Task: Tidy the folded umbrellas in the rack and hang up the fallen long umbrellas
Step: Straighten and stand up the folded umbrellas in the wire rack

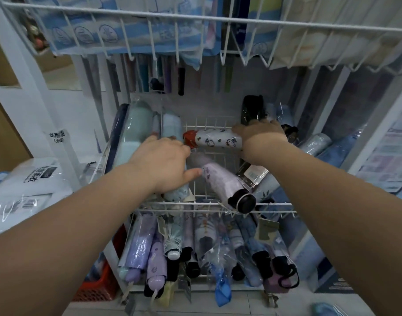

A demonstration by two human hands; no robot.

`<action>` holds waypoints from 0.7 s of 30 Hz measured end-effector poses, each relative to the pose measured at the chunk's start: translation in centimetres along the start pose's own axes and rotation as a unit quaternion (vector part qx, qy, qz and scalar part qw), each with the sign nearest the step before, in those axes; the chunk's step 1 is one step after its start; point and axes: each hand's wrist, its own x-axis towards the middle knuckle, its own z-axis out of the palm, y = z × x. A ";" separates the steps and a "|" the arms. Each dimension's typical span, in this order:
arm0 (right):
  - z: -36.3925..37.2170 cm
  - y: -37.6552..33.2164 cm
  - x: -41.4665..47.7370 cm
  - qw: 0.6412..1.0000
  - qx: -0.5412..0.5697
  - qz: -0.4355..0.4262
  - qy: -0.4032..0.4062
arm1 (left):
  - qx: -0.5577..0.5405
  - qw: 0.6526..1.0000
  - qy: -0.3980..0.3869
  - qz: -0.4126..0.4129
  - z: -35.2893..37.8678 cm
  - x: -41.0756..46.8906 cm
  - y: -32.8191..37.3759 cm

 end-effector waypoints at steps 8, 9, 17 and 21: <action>-0.8 -0.7 -2.7 0.989 0.142 -0.047 0.011 | -0.017 0.999 0.020 -0.038 0.2 1.3 0.8; -0.9 -1.1 -3.1 0.983 0.178 -0.044 -0.012 | -0.037 0.998 0.031 -0.047 0.3 1.1 0.7; 0.6 -0.6 -6.0 0.915 0.383 -0.063 -0.108 | -0.080 0.996 0.041 -0.026 2.7 0.1 -1.3; 0.8 0.2 -7.3 0.942 0.293 -0.126 -0.105 | -0.097 0.994 0.051 -0.026 3.1 0.2 -1.4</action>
